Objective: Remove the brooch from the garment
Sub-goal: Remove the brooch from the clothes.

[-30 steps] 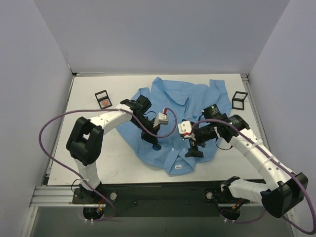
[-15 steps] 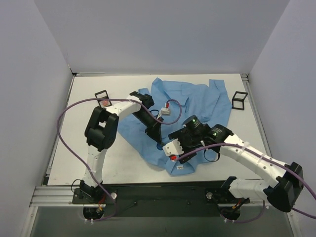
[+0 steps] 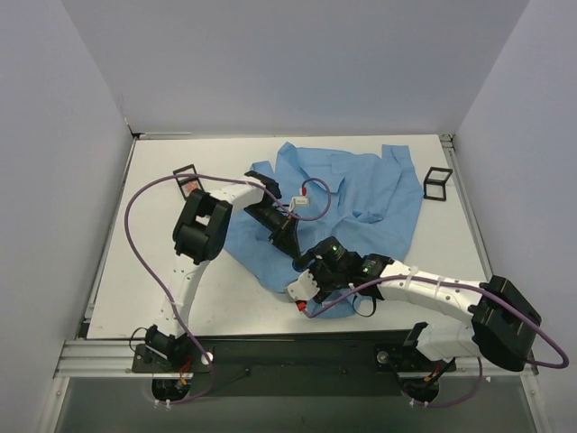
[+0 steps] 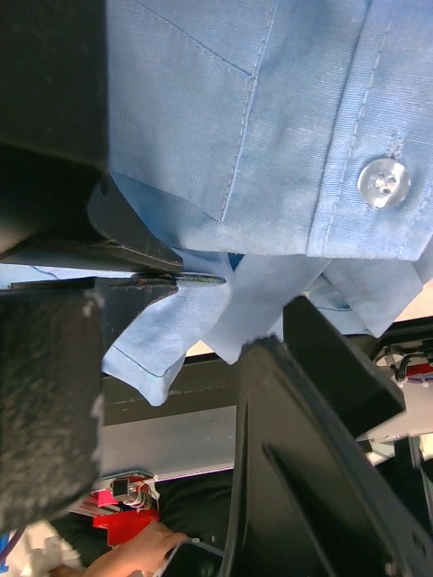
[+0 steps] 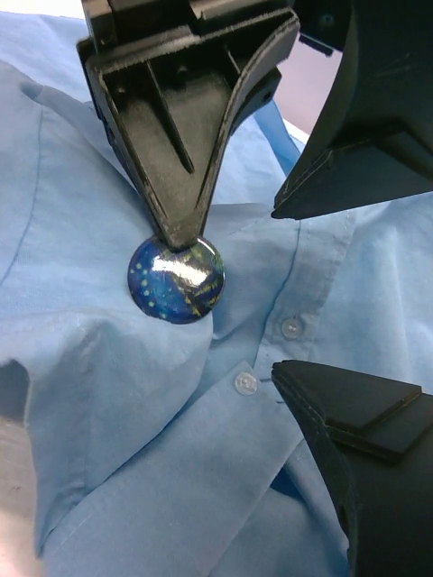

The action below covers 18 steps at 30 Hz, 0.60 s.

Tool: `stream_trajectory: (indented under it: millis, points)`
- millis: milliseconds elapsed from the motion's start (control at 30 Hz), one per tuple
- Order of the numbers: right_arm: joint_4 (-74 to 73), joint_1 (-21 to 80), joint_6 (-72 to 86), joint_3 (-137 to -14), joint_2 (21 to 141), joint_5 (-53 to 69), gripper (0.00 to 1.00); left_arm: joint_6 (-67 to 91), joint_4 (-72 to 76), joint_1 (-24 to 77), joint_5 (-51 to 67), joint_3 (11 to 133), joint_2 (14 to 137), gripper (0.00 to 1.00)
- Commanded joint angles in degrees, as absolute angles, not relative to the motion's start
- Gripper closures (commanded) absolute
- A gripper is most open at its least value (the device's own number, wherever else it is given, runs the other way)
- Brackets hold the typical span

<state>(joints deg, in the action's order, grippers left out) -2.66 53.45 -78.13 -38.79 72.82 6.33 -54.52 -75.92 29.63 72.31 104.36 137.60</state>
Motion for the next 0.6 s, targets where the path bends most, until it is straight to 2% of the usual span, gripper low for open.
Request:
stream_trajectory:
  millis: [0,200,267,567]
  points:
    - [4.8,53.7,-74.3,-38.6,71.2,5.2,0.36,-57.0,-90.3,28.8,75.8,106.8,135.4,1.0]
    - [-10.7,47.7,-61.5,-47.8,69.6,19.9,0.4,-58.8,-90.5,28.0,75.4,106.0,131.7,1.0]
    - [-13.4,44.4,-56.9,-49.1,69.0,28.5,0.43,-59.2,-90.5,27.8,75.8,105.9,131.1,1.0]
    - [-15.6,37.4,-52.7,-50.3,67.5,43.8,0.46,-61.3,-90.1,27.6,76.7,104.5,128.4,1.0]
